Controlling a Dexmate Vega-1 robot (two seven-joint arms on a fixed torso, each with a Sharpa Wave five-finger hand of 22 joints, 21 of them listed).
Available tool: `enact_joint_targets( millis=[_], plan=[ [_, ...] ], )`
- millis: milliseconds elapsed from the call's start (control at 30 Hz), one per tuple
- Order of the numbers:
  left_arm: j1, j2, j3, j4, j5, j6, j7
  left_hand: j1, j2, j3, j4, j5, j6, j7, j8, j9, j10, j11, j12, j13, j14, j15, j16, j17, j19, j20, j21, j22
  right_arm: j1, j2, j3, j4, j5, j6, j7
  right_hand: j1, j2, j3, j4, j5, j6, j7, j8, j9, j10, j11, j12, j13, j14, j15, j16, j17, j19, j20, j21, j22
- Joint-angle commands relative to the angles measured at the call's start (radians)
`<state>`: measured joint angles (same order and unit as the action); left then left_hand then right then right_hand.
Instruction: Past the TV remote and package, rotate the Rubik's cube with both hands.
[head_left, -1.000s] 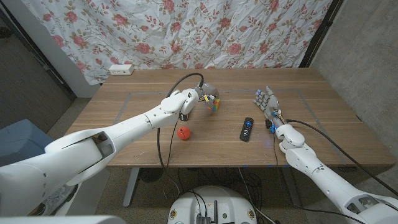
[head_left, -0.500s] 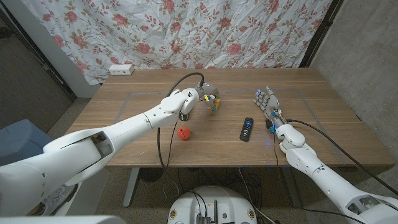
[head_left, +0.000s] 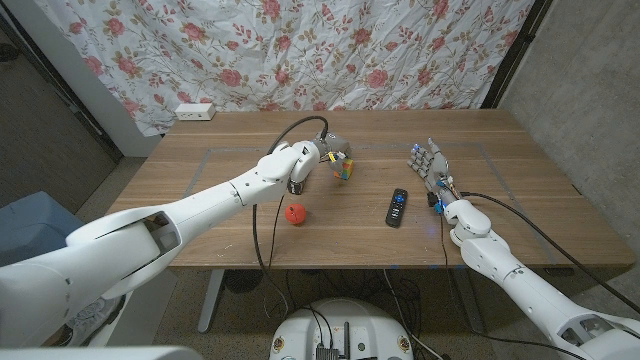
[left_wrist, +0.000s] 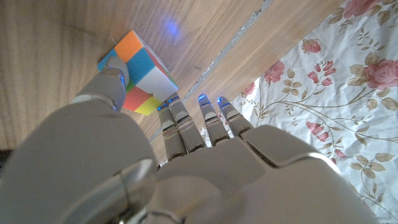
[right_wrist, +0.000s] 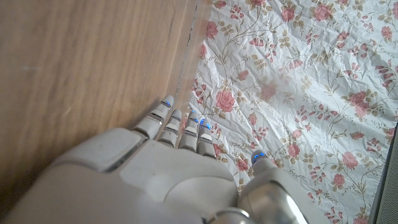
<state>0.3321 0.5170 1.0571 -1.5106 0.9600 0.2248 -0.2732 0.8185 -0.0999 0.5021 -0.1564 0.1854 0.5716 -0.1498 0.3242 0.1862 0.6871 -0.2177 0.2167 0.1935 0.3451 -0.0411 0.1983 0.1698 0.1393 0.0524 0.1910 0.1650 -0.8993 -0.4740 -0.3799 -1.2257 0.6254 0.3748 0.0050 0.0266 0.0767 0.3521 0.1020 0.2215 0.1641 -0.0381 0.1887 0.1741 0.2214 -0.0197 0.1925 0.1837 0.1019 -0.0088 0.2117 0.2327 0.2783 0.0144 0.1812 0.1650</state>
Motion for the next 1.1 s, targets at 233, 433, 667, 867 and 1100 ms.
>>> enact_joint_targets(
  millis=[233, 433, 667, 867, 1100],
  plan=[
    [0.006, 0.012, -0.013, -0.025, 0.01, 0.003, -0.035, -0.021, -0.002, -0.013, 0.002, 0.002, -0.019, 0.003, -0.017, 0.0, -0.014, 0.002, -0.014, 0.001, -0.011, -0.08, -0.005, 0.004, -0.009, 0.005, -0.007, 0.005, 0.005, 0.001, -0.004, -0.001, -0.001, -0.008, 0.002, 0.01, 0.017, 0.007, -0.005, 0.002, 0.005, -0.003, 0.004, 0.004, 0.011, -0.003, -0.001, 0.002, 0.001, -0.001, 0.008, 0.003, 0.004, 0.003, 0.006, 0.002],
    [0.002, 0.009, -0.017, -0.019, 0.001, -0.002, -0.044, -0.038, -0.004, -0.026, 0.005, 0.002, -0.03, 0.005, -0.03, -0.001, -0.031, 0.004, -0.021, 0.001, -0.022, -0.075, -0.009, 0.004, -0.019, 0.006, -0.009, 0.005, 0.004, 0.0, -0.004, -0.003, -0.001, -0.012, -0.002, 0.013, 0.021, 0.009, -0.008, 0.002, 0.005, -0.004, 0.003, 0.004, 0.01, -0.003, -0.001, 0.002, -0.001, 0.001, 0.008, 0.003, 0.004, 0.003, 0.006, 0.002],
    [-0.005, 0.006, -0.013, -0.015, 0.009, -0.002, -0.055, -0.06, -0.012, -0.045, 0.004, 0.001, -0.054, 0.007, -0.054, -0.002, -0.061, 0.011, -0.029, 0.001, -0.038, -0.069, -0.013, 0.004, -0.036, 0.01, -0.01, 0.005, 0.003, -0.001, -0.004, -0.006, -0.001, -0.014, -0.005, 0.015, 0.022, 0.009, -0.01, 0.001, 0.004, -0.006, 0.003, 0.004, 0.008, -0.003, -0.002, 0.002, -0.003, 0.005, 0.008, 0.004, 0.004, 0.002, 0.006, 0.002],
    [-0.007, 0.004, -0.014, -0.014, 0.006, -0.005, -0.054, -0.072, -0.023, -0.058, 0.002, -0.002, -0.055, 0.009, -0.061, -0.002, -0.07, 0.013, -0.029, 0.001, -0.044, -0.067, -0.014, 0.004, -0.047, 0.011, -0.012, 0.005, 0.005, 0.001, -0.004, -0.001, 0.001, -0.013, -0.001, 0.014, 0.023, 0.008, -0.011, 0.0, 0.004, -0.006, 0.002, 0.004, 0.009, -0.003, -0.002, 0.002, -0.004, 0.005, 0.009, 0.005, 0.003, 0.003, 0.006, 0.002],
    [-0.011, 0.005, -0.015, -0.022, 0.005, -0.004, -0.074, -0.096, -0.033, -0.078, 0.003, -0.004, -0.081, 0.021, -0.083, -0.003, -0.104, 0.026, -0.033, 0.001, -0.061, -0.06, -0.017, 0.005, -0.06, 0.018, -0.011, 0.005, 0.005, 0.0, -0.004, 0.0, 0.001, -0.014, -0.001, 0.014, 0.023, 0.008, -0.011, 0.0, 0.004, -0.007, 0.002, 0.004, 0.009, -0.003, -0.002, 0.002, -0.004, 0.007, 0.01, 0.006, 0.003, 0.004, 0.006, 0.002]
  ],
)
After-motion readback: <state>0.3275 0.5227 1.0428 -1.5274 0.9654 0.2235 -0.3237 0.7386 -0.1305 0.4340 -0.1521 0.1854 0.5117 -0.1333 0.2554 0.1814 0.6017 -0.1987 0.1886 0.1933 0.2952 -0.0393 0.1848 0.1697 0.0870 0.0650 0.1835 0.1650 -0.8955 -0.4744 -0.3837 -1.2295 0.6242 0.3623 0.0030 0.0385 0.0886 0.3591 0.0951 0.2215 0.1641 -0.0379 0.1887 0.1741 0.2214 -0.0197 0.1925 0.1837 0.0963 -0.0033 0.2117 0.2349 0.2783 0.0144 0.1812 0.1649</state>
